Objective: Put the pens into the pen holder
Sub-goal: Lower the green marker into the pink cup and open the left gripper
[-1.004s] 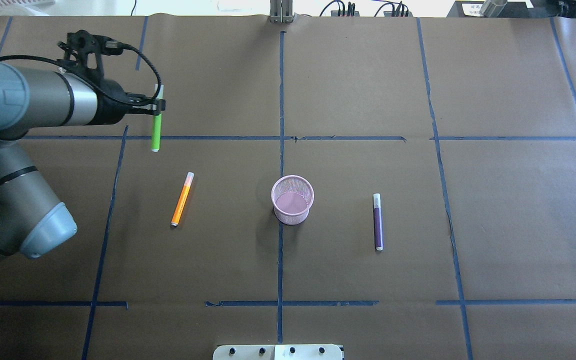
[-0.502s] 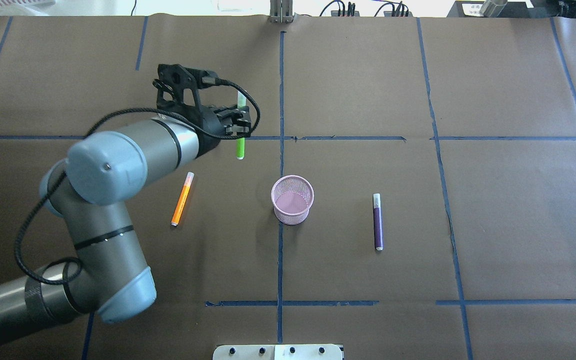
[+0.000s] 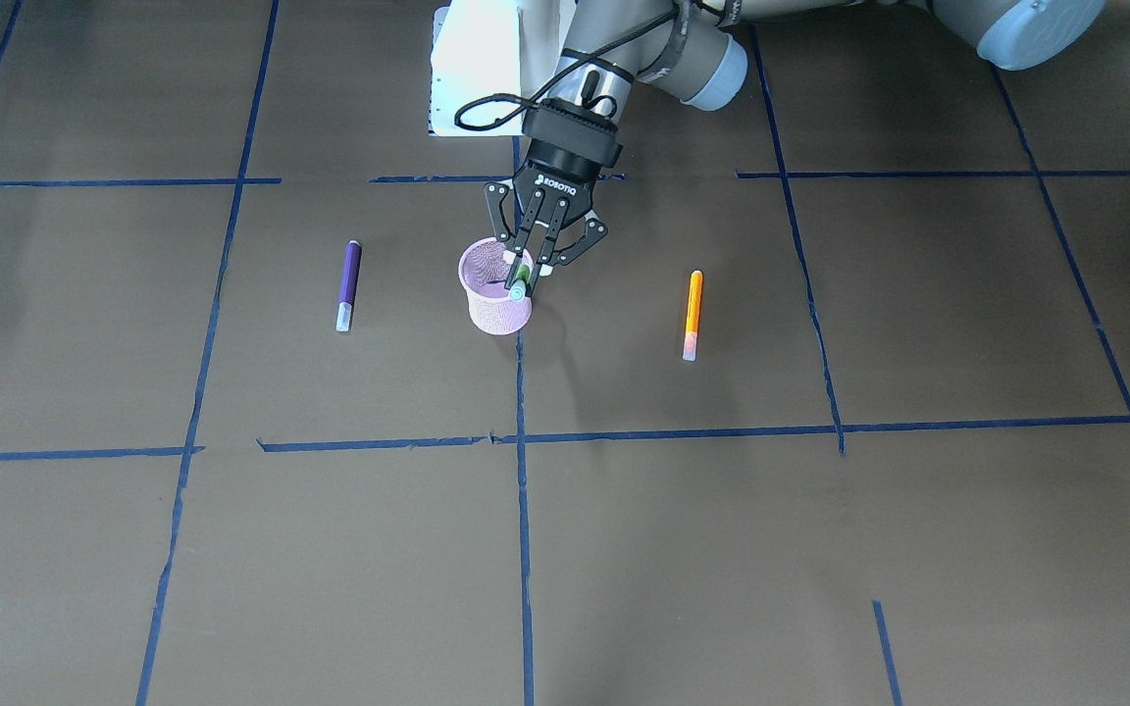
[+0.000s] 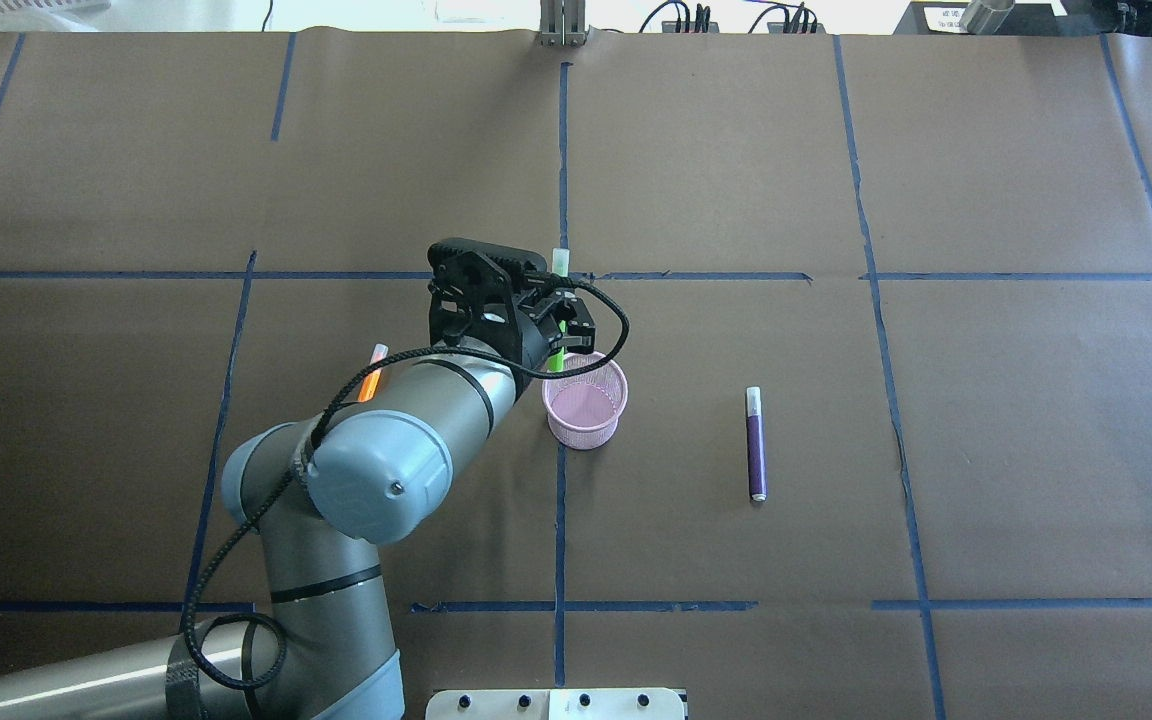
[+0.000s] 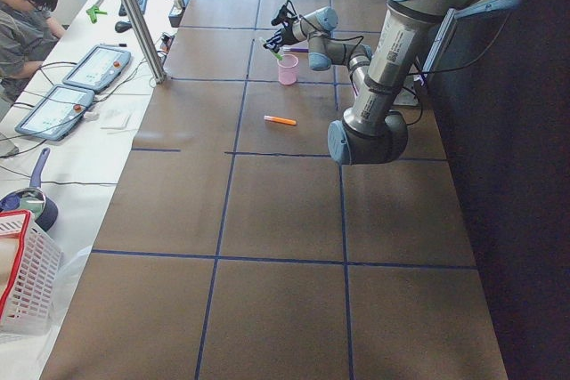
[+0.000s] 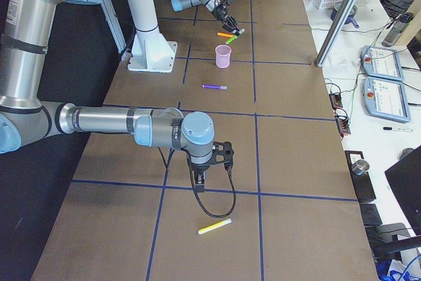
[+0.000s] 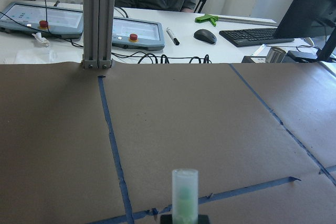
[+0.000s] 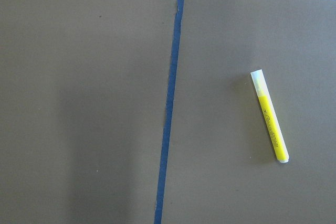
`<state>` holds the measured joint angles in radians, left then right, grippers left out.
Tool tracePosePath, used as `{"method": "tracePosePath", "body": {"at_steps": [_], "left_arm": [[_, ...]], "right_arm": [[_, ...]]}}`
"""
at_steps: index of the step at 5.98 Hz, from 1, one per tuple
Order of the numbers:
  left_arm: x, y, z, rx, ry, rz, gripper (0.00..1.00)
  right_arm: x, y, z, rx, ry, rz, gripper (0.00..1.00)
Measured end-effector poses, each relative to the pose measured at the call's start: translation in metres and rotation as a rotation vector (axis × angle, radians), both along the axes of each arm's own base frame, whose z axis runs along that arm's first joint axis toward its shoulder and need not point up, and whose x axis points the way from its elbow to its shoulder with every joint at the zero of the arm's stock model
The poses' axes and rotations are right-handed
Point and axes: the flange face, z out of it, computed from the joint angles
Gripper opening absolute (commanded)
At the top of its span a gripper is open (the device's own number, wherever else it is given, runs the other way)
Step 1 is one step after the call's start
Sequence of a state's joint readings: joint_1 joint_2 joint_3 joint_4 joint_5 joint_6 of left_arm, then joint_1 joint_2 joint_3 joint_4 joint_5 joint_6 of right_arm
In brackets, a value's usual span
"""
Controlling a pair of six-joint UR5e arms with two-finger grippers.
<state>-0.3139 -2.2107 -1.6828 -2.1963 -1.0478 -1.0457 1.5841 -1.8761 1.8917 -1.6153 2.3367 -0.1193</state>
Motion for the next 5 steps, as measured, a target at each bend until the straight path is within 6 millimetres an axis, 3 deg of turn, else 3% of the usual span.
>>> {"method": "tracePosePath", "body": {"at_steps": [1,2,3,4,5], "left_arm": [[0.019,0.011,0.004,-0.009,-0.010,-0.012,0.03],[0.031,0.019,0.008,-0.011,-0.020,-0.014,0.39],[0.039,0.025,0.009,-0.013,-0.024,-0.007,0.84],[0.041,0.029,0.004,-0.012,-0.017,0.003,1.00],[0.040,0.030,-0.004,-0.008,-0.006,0.009,1.00]], "right_arm": [[0.000,0.000,0.001,-0.001,0.000,0.000,1.00],[0.000,0.000,0.001,-0.001,0.000,-0.001,1.00],[0.000,0.000,0.001,-0.001,0.000,-0.001,1.00],[0.000,0.000,0.001,-0.001,0.000,-0.001,1.00],[0.000,0.000,0.001,-0.001,0.000,-0.001,1.00]]}}
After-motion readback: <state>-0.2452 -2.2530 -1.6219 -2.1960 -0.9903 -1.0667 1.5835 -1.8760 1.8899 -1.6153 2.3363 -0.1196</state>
